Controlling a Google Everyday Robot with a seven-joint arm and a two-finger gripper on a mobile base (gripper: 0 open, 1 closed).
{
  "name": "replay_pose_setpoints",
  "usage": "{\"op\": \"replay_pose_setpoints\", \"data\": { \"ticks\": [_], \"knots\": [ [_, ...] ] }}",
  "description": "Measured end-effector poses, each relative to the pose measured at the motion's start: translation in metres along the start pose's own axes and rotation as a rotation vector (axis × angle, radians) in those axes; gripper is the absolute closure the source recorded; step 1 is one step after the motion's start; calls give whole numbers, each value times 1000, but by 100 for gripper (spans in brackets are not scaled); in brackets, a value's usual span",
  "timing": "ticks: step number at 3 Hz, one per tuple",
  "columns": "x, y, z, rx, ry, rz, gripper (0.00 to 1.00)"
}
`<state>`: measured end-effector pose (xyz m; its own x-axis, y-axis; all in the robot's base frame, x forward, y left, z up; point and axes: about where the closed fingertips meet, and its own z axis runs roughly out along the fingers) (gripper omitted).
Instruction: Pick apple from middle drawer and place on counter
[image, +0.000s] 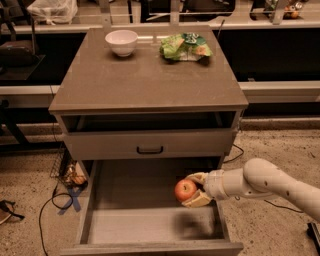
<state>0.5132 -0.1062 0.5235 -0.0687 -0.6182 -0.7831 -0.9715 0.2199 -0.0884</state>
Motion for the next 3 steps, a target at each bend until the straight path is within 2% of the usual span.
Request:
{"op": "replay_pose_setpoints", "data": {
  "ticks": [1, 2, 3],
  "knots": [
    [-1, 0, -1, 1, 1, -3, 100],
    [-2, -5, -14, -19, -33, 31, 100],
    [-22, -22, -83, 11, -139, 68, 100]
  ]
}}
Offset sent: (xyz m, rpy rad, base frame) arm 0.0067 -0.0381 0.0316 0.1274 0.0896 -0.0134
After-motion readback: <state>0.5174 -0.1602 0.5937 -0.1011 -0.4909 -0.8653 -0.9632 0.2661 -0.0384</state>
